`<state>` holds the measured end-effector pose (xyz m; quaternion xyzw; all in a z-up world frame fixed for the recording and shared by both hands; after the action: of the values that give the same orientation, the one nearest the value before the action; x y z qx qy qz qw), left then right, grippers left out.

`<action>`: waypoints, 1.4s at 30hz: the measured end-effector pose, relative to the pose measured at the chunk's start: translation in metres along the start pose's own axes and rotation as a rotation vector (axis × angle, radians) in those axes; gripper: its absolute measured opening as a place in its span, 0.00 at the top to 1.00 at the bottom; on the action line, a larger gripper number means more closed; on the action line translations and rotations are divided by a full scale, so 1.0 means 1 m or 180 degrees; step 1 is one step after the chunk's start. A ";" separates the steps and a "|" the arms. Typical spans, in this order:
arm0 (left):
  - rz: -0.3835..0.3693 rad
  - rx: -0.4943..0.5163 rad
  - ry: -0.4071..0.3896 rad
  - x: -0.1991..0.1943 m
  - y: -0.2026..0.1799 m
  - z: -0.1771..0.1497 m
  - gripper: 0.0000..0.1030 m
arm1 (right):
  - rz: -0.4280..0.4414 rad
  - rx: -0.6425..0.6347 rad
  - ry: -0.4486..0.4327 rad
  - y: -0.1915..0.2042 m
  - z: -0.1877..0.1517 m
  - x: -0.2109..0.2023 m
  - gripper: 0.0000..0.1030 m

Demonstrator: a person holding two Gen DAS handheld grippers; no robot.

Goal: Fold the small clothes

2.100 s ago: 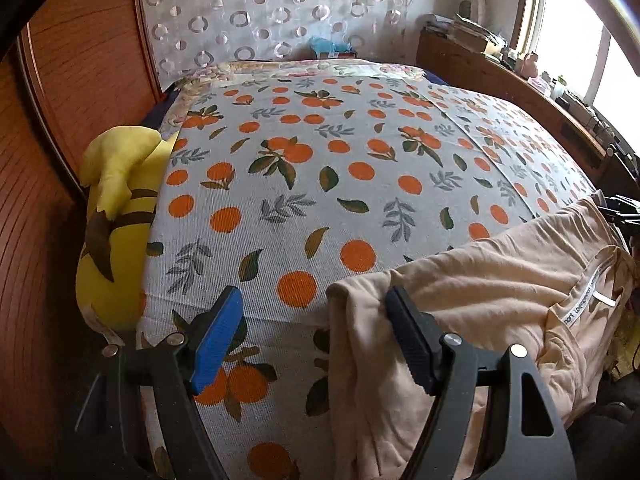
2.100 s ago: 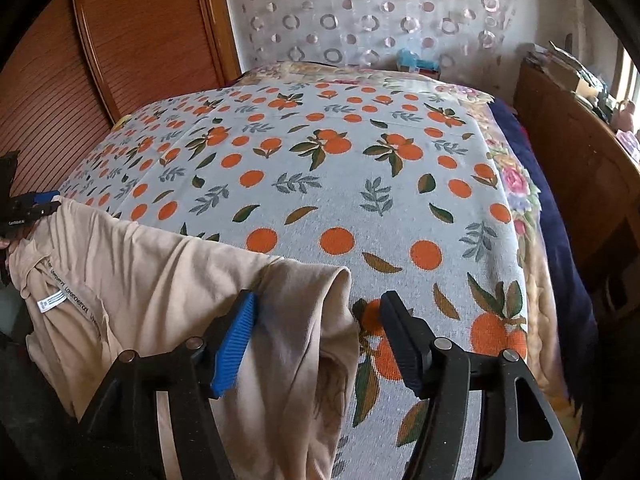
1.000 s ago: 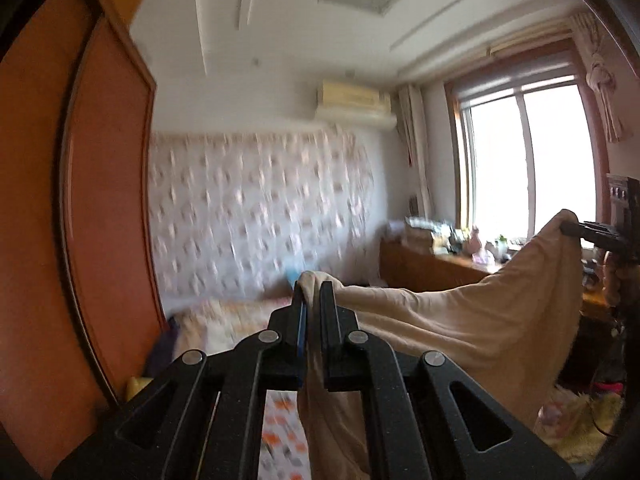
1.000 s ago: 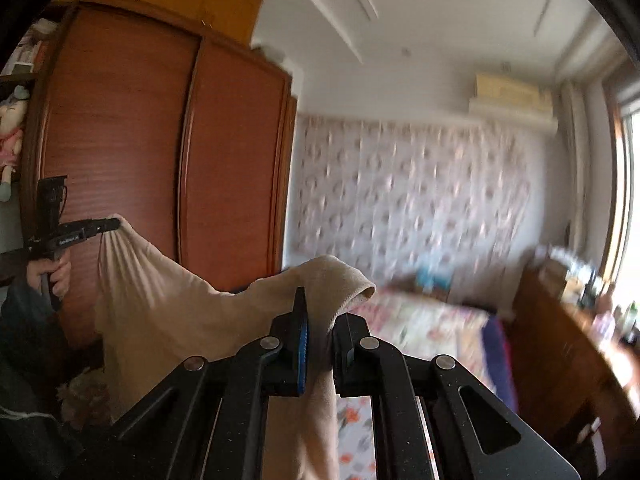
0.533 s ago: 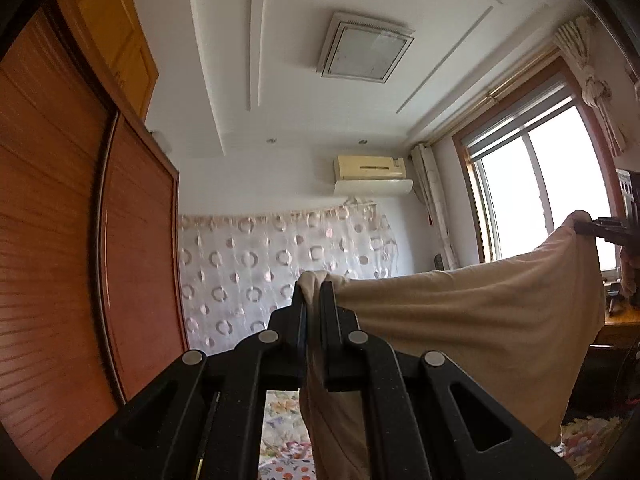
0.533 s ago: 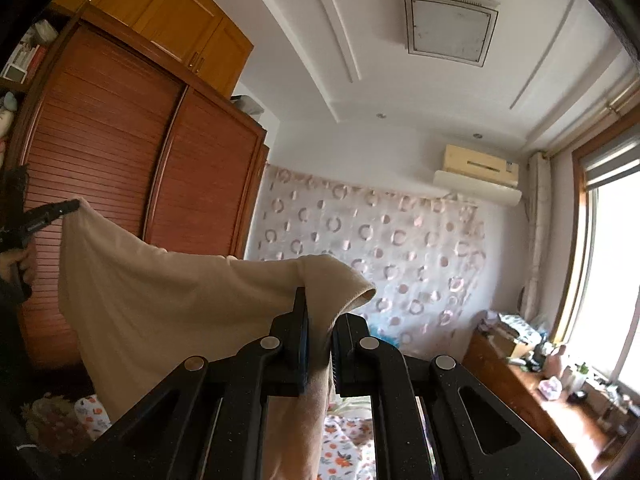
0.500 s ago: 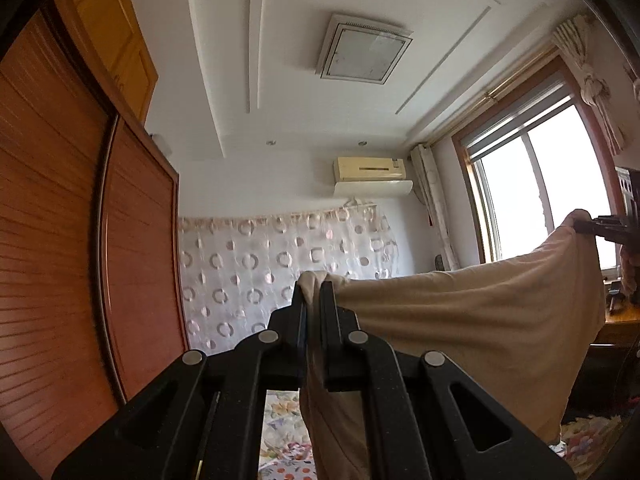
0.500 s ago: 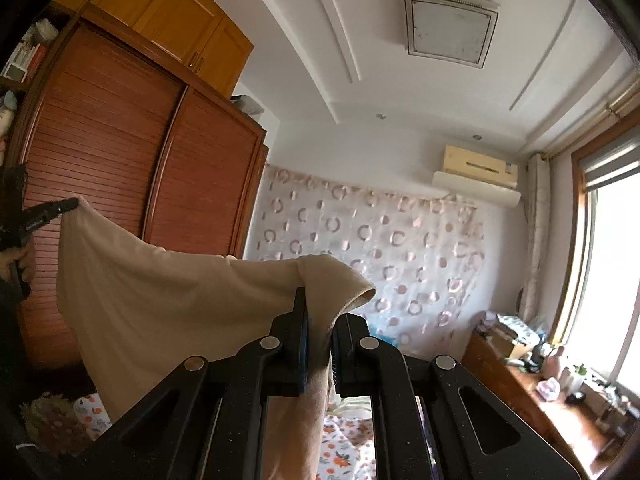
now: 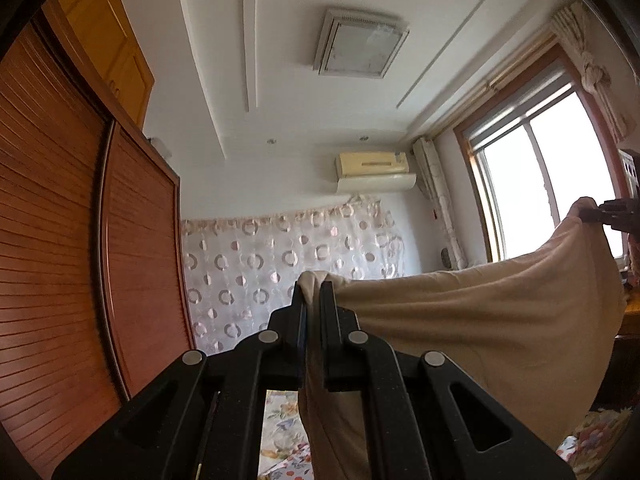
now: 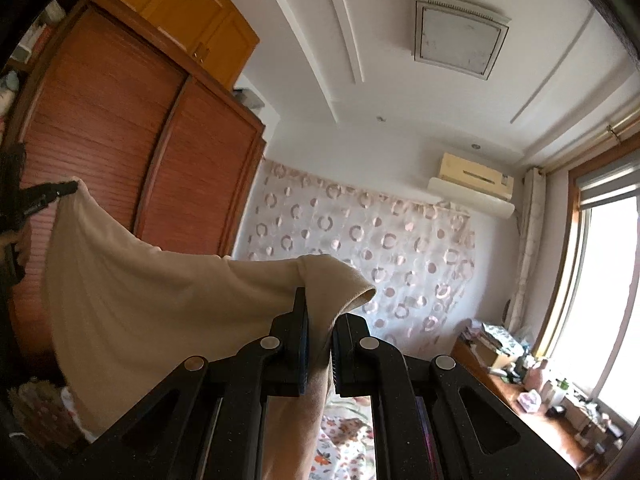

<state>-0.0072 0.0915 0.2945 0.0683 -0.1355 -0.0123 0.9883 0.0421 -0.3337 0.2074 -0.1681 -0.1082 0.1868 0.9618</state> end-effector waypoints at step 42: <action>-0.0373 -0.0217 0.2636 0.294 -0.039 -0.501 0.61 | 0.0262 0.0751 0.2389 0.028 -0.371 0.431 0.60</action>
<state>0.4104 0.1061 -0.1103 0.0423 0.2778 -0.0444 0.9587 0.5248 -0.2438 -0.0812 -0.1172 0.2801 0.1619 0.9390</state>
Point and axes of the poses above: each gripper's, at about its wrist camera, not at the fingertips, and x roughly the way its jaws point, y to its left, z to its top, the point moved 10 cm from there along x, roughly the way its jaws point, and after that the axes turned 6 degrees about -y, right-handed, at the moved point
